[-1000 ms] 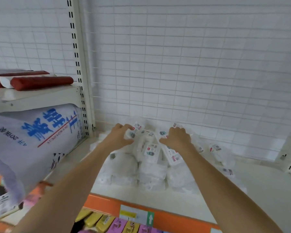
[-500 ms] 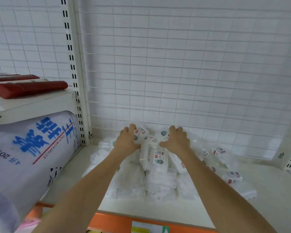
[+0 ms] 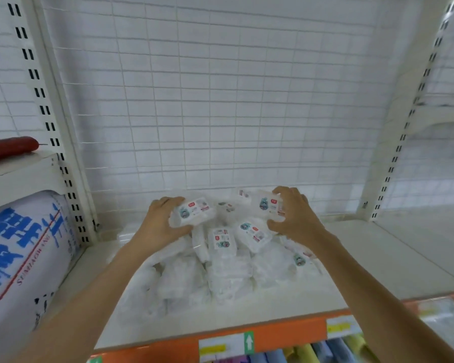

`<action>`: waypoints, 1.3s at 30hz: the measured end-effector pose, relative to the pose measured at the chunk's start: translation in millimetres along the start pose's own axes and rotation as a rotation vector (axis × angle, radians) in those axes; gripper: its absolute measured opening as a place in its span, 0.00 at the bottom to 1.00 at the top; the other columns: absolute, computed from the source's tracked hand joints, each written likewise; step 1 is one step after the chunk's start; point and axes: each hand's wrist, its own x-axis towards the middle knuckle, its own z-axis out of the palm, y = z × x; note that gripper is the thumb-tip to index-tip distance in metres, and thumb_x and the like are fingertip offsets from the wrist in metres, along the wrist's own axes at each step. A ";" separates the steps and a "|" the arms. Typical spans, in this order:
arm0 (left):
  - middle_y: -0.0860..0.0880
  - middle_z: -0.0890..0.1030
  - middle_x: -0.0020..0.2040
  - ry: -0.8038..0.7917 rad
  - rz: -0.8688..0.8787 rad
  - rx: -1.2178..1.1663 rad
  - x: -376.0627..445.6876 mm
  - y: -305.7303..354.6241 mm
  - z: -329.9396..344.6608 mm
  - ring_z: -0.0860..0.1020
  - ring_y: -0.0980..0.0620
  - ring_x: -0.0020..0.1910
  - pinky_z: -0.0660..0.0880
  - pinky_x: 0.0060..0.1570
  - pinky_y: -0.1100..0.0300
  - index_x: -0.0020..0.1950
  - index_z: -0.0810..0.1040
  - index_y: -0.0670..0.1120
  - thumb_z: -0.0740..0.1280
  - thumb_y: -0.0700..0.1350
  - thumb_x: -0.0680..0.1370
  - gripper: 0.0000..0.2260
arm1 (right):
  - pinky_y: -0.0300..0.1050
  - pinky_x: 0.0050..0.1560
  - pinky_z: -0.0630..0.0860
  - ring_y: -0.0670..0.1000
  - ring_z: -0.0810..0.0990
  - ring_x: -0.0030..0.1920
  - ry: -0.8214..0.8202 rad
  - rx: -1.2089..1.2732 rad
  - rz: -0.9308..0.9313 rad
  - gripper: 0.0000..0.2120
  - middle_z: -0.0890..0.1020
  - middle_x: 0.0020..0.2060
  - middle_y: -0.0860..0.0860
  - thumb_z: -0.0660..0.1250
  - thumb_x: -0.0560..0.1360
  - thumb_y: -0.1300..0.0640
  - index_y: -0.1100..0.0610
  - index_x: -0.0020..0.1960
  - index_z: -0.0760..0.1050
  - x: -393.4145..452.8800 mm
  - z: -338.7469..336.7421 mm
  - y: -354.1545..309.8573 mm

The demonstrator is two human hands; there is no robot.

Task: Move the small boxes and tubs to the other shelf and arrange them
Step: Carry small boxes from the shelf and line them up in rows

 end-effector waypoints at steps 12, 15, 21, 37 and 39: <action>0.49 0.69 0.58 -0.364 0.213 -0.207 -40.7 118.6 105.1 0.66 0.61 0.49 0.61 0.50 0.80 0.68 0.66 0.48 0.72 0.48 0.66 0.32 | 0.48 0.60 0.68 0.56 0.68 0.59 0.108 0.087 0.323 0.31 0.66 0.53 0.50 0.75 0.66 0.60 0.53 0.66 0.68 -155.2 -76.5 118.3; 0.48 0.69 0.60 -0.419 0.229 -0.240 -52.6 163.0 145.8 0.66 0.58 0.52 0.60 0.50 0.81 0.69 0.66 0.48 0.71 0.51 0.65 0.33 | 0.47 0.58 0.69 0.56 0.71 0.58 0.168 0.092 0.396 0.30 0.68 0.53 0.50 0.76 0.65 0.59 0.54 0.65 0.70 -199.2 -104.9 152.5; 0.48 0.71 0.60 -0.469 0.265 -0.295 -81.2 254.0 227.7 0.68 0.53 0.56 0.63 0.50 0.74 0.66 0.68 0.46 0.67 0.61 0.59 0.38 | 0.43 0.57 0.68 0.51 0.70 0.57 0.158 0.016 0.463 0.31 0.71 0.58 0.54 0.77 0.64 0.59 0.57 0.65 0.70 -279.9 -169.8 226.7; 0.52 0.73 0.57 -0.514 0.292 -0.323 -31.4 414.9 399.1 0.73 0.55 0.53 0.70 0.49 0.71 0.65 0.70 0.48 0.75 0.44 0.67 0.28 | 0.38 0.50 0.71 0.51 0.67 0.60 0.179 0.011 0.581 0.33 0.68 0.60 0.51 0.74 0.67 0.56 0.52 0.68 0.66 -306.6 -266.6 410.0; 0.52 0.73 0.57 -0.486 0.301 -0.309 -11.0 424.8 419.7 0.74 0.55 0.51 0.68 0.48 0.74 0.64 0.71 0.47 0.75 0.44 0.67 0.27 | 0.34 0.49 0.67 0.50 0.66 0.61 0.169 -0.005 0.556 0.32 0.68 0.60 0.50 0.75 0.67 0.56 0.53 0.68 0.67 -288.2 -274.8 436.3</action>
